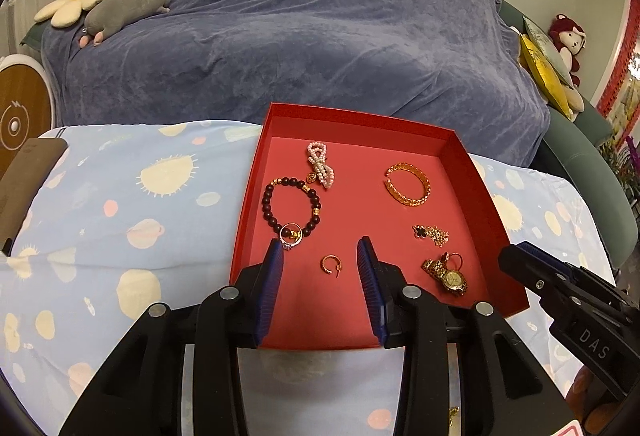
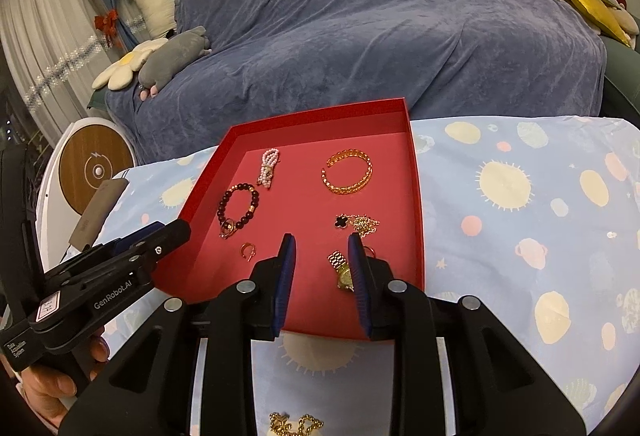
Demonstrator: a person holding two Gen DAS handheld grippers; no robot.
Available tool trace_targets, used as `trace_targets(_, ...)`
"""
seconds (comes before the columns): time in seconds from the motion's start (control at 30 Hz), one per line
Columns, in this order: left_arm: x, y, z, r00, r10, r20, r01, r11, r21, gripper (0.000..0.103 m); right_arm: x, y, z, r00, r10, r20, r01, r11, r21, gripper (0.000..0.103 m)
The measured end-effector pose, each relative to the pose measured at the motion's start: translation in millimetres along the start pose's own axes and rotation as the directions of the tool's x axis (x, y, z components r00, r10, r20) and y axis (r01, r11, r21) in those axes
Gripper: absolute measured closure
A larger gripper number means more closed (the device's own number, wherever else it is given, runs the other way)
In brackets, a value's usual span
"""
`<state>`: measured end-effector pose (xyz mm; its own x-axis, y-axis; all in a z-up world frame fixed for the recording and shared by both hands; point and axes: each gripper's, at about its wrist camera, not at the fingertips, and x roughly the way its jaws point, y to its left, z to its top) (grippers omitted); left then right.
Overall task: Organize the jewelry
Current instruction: 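Withdraw both tools and move right tool to the gold coin-pendant chain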
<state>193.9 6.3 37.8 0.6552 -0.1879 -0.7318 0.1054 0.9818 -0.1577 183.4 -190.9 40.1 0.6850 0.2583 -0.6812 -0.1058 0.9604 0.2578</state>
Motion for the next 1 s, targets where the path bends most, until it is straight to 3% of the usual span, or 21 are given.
trace_targets(0.5,-37.9,7.4,-40.7,1.000,0.027,-0.004,-0.027,1.000,0.010,0.067,-42.6,5.7,-57.2,0.998,0.043,-0.048,-0.046,0.997,-0.063,0.076)
trace_targets(1.0,-65.3,23.5,-104.4,0.998,0.031,-0.055,-0.032,0.999,-0.008,0.067,-28.1,24.9,-126.0,0.981,0.047,-0.188,-0.072,0.989,-0.131,0.076)
